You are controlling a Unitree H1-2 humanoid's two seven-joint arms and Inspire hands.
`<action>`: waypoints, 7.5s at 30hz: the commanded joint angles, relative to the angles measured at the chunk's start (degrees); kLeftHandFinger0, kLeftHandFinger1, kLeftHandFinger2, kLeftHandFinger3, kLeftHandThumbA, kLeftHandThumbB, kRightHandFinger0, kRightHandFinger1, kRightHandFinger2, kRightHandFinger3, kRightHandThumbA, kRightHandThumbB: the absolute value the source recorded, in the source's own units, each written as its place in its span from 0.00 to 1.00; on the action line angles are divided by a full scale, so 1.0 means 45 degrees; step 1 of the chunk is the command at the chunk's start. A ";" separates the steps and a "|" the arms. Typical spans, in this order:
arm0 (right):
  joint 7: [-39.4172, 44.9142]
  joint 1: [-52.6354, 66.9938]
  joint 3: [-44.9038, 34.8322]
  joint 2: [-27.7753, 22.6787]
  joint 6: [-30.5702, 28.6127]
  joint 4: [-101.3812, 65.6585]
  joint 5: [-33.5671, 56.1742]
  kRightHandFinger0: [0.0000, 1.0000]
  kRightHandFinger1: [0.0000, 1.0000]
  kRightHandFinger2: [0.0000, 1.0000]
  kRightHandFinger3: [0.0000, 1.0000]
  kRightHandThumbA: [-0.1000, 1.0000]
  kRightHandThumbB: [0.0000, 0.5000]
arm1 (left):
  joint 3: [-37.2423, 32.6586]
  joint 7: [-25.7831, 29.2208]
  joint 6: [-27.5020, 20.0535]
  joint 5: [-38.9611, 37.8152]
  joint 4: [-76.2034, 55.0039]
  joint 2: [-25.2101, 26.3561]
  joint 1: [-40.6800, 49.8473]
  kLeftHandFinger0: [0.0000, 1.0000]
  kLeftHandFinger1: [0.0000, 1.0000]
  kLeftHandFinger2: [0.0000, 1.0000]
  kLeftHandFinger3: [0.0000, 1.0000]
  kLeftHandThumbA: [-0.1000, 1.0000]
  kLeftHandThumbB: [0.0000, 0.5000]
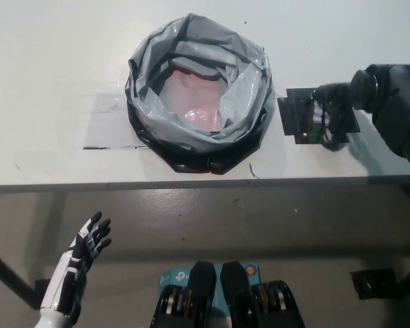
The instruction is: Use the right hand to pick up a rubix's cube and place it into a plastic bag and lift the bag
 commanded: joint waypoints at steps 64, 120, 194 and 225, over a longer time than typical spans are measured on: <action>-0.6355 -0.2195 -0.2847 0.3975 -0.1488 0.0170 0.0653 0.00 0.21 0.36 0.40 0.26 0.50 | -0.0039 -0.0172 -0.0157 0.0084 -0.0384 0.0427 -0.0456 1.00 1.00 1.00 1.00 0.98 0.36; -0.9025 -0.1513 -0.3456 0.1686 -0.2568 0.0181 0.0464 1.00 1.00 1.00 1.00 0.88 0.91 | -0.0239 -0.0225 -0.0368 0.0413 -0.0444 0.0535 -0.0116 1.00 1.00 1.00 1.00 1.00 0.37; -0.7729 -0.1120 -1.2394 0.3594 -0.0798 0.1014 0.7946 0.00 0.12 0.54 1.00 0.12 0.47 | -0.0286 -0.0181 -0.0496 0.0781 -0.0384 0.0536 -0.0373 1.00 1.00 1.00 1.00 1.00 0.38; -0.7812 -0.4349 -1.6495 0.4124 0.3380 -0.3144 1.3266 0.00 0.00 0.38 1.00 0.00 0.26 | -0.0219 -0.0111 -0.0461 0.0865 -0.0277 0.0549 -0.0766 0.99 1.00 1.00 1.00 1.00 0.32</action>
